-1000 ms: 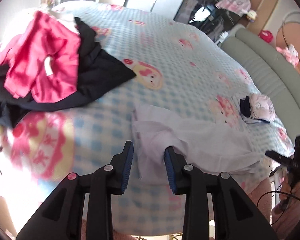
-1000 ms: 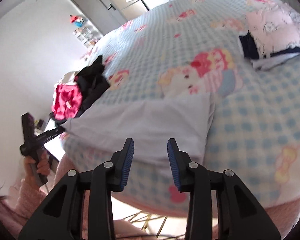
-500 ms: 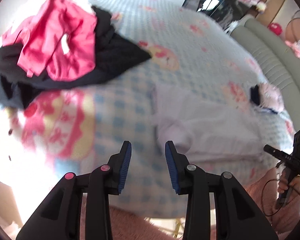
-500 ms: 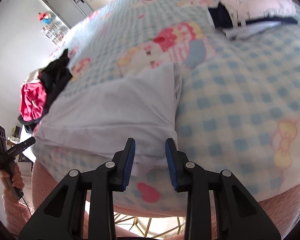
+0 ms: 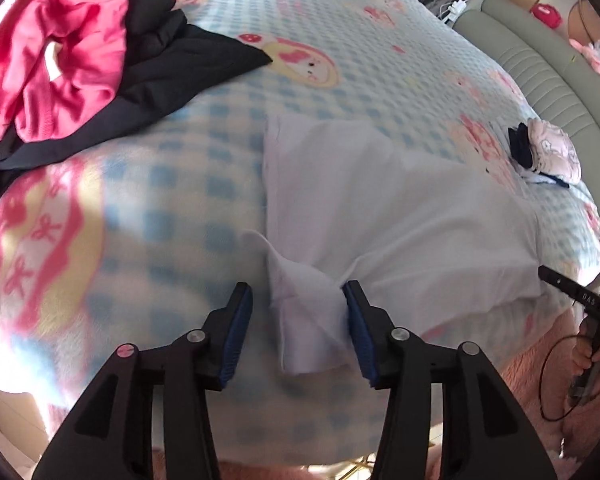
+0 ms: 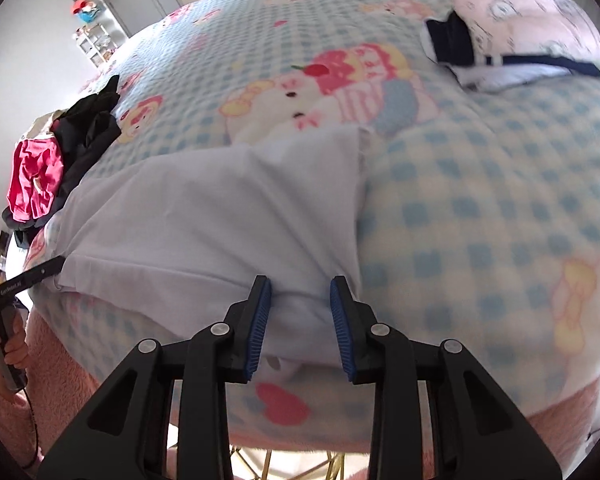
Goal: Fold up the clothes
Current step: 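Press and smooth the folded shirt edge with both open grippers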
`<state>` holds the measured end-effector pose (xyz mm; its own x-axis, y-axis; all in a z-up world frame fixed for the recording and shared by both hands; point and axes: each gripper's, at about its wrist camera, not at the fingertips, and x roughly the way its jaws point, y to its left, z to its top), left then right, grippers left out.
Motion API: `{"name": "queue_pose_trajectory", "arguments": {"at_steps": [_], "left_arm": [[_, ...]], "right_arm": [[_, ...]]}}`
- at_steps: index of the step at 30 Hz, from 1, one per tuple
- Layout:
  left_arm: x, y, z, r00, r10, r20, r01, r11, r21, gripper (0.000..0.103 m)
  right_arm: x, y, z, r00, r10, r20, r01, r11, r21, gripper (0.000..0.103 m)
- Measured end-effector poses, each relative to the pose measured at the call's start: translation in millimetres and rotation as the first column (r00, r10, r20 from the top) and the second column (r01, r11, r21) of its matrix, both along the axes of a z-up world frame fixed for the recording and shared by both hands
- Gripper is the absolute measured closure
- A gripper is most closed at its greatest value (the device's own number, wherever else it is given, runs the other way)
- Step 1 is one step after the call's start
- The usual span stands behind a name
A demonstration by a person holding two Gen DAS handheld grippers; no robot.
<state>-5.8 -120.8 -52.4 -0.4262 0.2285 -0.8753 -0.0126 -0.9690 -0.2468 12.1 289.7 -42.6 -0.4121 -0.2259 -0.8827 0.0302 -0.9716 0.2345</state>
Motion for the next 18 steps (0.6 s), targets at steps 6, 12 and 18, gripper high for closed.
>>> {"name": "queue_pose_trajectory", "arguments": {"at_steps": [6, 12, 18], "left_arm": [[-16, -4, 40, 0.985, 0.019, -0.171, -0.017, 1.000, 0.011, 0.055], [-73, 31, 24, 0.981, -0.072, -0.179, 0.085, 0.994, 0.065, 0.055], [-96, 39, -11, 0.994, -0.059, -0.090, 0.057, 0.998, -0.024, 0.063]], "right_arm": [[-9, 15, 29, 0.997, 0.002, -0.072, -0.008, 0.996, -0.086, 0.071], [-62, 2, 36, 0.993, 0.038, -0.107, -0.041, 0.999, -0.024, 0.071], [-82, -10, -3, 0.997, 0.061, -0.046, -0.056, 0.993, 0.102, 0.071]]}}
